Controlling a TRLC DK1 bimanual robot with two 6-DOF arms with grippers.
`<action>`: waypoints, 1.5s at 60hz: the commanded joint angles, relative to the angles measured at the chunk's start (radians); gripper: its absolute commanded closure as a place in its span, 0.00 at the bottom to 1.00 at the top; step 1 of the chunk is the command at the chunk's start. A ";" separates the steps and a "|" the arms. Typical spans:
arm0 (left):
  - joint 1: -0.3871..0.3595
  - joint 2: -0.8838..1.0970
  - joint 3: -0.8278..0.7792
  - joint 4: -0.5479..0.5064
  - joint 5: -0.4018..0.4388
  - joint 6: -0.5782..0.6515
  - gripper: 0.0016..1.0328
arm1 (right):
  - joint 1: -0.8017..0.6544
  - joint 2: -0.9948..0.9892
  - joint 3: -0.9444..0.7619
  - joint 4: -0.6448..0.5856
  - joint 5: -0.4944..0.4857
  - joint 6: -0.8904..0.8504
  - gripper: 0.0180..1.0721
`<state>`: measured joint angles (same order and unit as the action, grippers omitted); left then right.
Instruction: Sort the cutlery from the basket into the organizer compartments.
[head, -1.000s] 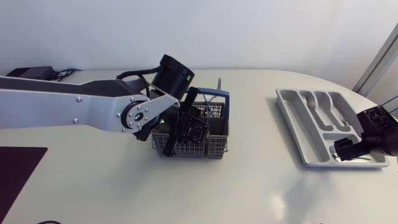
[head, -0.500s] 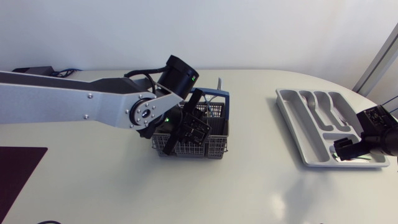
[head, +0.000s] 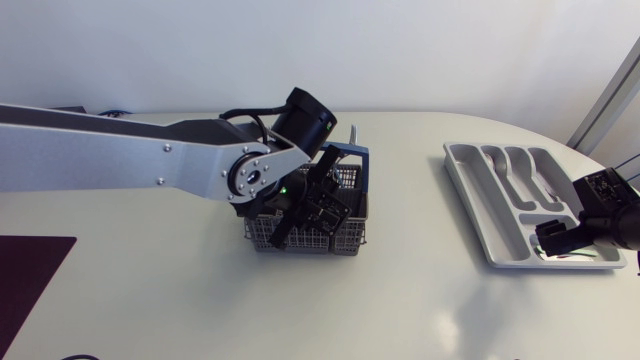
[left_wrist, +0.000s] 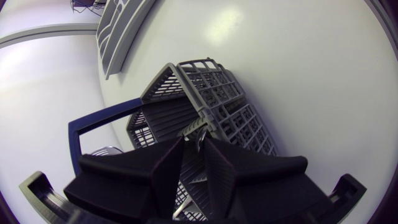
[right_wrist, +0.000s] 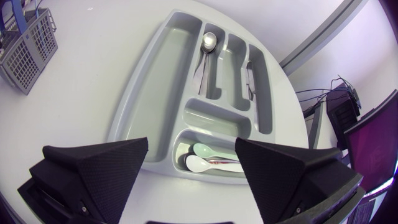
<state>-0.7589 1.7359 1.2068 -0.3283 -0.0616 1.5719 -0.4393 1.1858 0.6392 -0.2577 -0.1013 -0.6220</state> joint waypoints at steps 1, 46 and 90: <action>-0.010 0.033 0.036 -0.031 -0.003 0.039 0.78 | 0.002 0.017 -0.027 0.009 -0.001 0.001 0.04; 0.044 0.042 0.155 -0.147 0.031 -0.027 0.97 | -0.015 -0.002 -0.039 0.014 -0.014 -0.018 0.04; 0.036 -0.262 -0.036 0.012 0.080 -0.237 0.97 | 0.067 -0.164 -0.069 -0.046 -0.026 -0.002 0.04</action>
<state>-0.7109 1.5341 1.2144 -0.3576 0.0151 1.3819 -0.3965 1.0580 0.5999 -0.2825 -0.1127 -0.6292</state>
